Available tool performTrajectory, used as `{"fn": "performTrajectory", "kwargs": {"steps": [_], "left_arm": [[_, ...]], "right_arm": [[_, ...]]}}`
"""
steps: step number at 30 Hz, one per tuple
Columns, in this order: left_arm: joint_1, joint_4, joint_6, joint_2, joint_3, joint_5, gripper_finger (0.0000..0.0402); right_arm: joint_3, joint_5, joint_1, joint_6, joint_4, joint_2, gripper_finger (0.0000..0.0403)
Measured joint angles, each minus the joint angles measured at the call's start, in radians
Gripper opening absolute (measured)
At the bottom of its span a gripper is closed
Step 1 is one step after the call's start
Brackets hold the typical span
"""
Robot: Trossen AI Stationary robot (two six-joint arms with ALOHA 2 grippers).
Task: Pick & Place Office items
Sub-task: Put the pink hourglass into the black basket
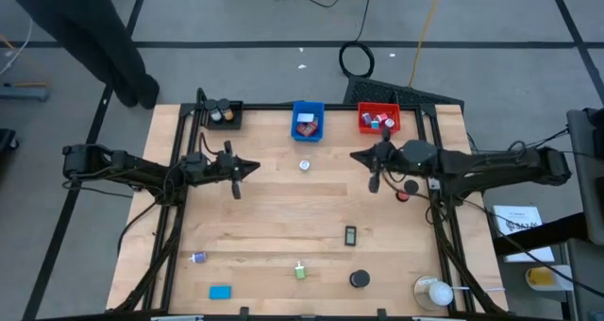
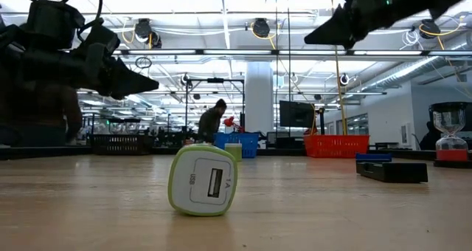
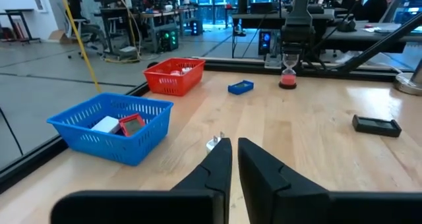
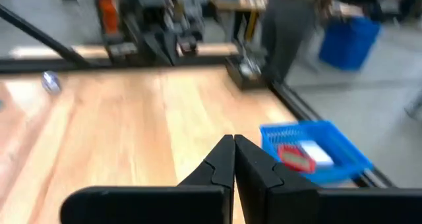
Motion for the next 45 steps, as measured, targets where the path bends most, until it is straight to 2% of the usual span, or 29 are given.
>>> {"fn": "performTrajectory", "kwargs": {"steps": [4, 7, 13, 20, 30, 39, 45], "left_arm": [[0.0, 0.001, -0.001, 0.0, 0.0, 0.0, 0.0037], [0.0, 0.001, -0.002, 0.0, 0.0, -0.001, 0.0037], [0.0, 0.002, -0.002, 0.0, 0.0, -0.001, 0.0037], [-0.002, -0.005, -0.037, 0.001, 0.034, 0.004, 0.0037], [-0.066, -0.037, 0.005, 0.012, 0.041, 0.009, 0.0037], [-0.071, -0.036, 0.008, 0.012, 0.041, -0.002, 0.0037], [-0.071, -0.036, 0.019, 0.012, 0.041, -0.002, 0.0037]], "right_arm": [[0.128, 0.095, 0.066, 0.081, -0.259, 0.024, 0.0], [0.189, 0.103, 0.1, 0.159, -0.433, 0.046, 0.0], [0.218, 0.104, 0.124, 0.247, -0.591, 0.062, 0.0], [0.218, 0.102, 0.122, 0.245, -0.599, 0.057, 0.0], [0.158, 0.097, 0.122, 0.239, -0.465, 0.057, 0.0], [0.152, 0.099, 0.122, 0.254, -0.499, 0.057, 0.0015], [0.2, 0.1, 0.124, 0.317, -0.642, 0.058, 0.0008]]}}
